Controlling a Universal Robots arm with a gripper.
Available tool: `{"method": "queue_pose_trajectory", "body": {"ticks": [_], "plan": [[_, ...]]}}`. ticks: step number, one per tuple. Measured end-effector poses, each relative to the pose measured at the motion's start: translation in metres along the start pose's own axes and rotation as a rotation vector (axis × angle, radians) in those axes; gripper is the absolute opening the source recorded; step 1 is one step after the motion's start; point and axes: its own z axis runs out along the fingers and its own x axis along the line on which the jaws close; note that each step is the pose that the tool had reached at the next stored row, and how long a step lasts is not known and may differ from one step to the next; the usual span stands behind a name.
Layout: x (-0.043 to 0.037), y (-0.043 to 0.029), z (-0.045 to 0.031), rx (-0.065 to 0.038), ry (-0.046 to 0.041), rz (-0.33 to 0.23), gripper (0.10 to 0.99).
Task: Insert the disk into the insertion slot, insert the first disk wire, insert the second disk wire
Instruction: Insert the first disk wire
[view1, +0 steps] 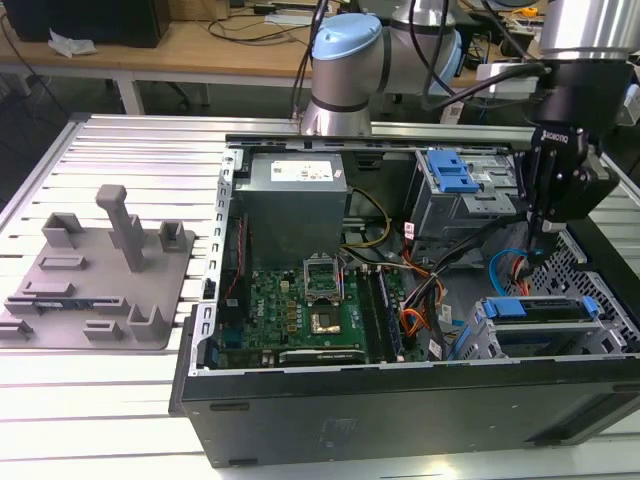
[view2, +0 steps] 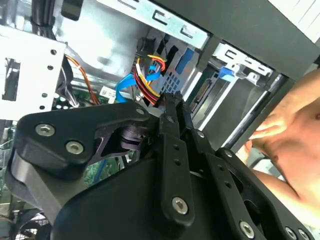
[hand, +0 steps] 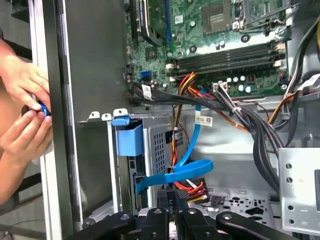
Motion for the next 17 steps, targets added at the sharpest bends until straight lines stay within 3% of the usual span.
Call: {"method": "queue_pose_trajectory", "body": {"ticks": [3,6,9,11,15,17], "plan": [[0.0012,-0.0044,0.0007,-0.003,-0.0262,0.0,0.173],[0.0031,-0.0125,0.0017,-0.004,-0.0408,0.0,0.173],[0.0064,-0.0132,0.0033,-0.006,-0.0716,0.002,0.173],[0.008,-0.0133,0.0039,-0.008,-0.0874,0.005,0.173],[0.0182,-0.0138,0.0034,-0.011,-0.1046,0.008,0.173],[0.027,-0.0142,0.0035,-0.012,-0.1137,0.008,0.173]]}}
